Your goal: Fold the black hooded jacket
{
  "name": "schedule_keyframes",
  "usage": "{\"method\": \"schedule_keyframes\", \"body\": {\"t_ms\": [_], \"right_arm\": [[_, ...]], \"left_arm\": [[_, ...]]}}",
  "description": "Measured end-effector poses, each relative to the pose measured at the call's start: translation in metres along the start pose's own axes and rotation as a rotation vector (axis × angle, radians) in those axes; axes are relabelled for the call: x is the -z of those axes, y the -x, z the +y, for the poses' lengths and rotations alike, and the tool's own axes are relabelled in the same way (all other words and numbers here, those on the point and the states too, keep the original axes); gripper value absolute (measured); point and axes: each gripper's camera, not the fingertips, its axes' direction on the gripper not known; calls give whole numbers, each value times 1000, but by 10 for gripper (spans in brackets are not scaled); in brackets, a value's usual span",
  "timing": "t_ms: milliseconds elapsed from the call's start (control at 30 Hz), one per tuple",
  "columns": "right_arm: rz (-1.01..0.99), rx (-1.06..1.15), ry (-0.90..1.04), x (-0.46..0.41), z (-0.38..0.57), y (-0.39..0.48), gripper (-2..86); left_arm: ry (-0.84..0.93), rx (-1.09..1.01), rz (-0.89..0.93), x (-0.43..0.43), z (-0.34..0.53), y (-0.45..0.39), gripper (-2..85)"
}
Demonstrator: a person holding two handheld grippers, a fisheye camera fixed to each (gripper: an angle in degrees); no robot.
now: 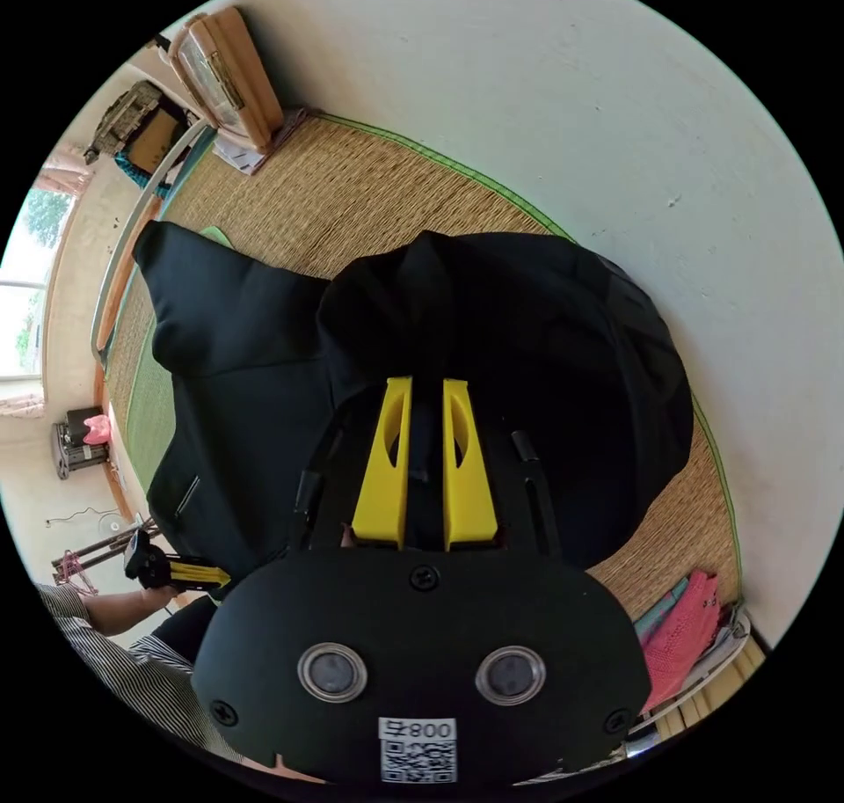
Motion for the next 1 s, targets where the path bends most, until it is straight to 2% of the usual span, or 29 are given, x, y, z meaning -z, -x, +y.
{"method": "schedule_keyframes", "body": {"t_ms": [267, 433, 600, 733, 833, 1000], "right_arm": [[-55, -28, -124, 37, 35, -28, 89], [-70, -11, -195, 50, 90, -23, 88], [-9, -34, -82, 17, 127, -27, 92], [-15, -137, 25, -32, 130, -43, 106], [-61, -232, 54, -66, 131, -56, 107], [2, -249, 44, -90, 137, -65, 82]], "left_arm": [[-64, 11, 51, 11, 19, -1, 51], [-22, -19, 64, 3, 24, -12, 66], [111, -108, -13, -33, 8, -31, 73], [102, -84, -49, -45, 5, -33, 54], [118, -108, -115, -49, 2, -39, 29], [170, -133, -150, -57, -7, -47, 4]]}}
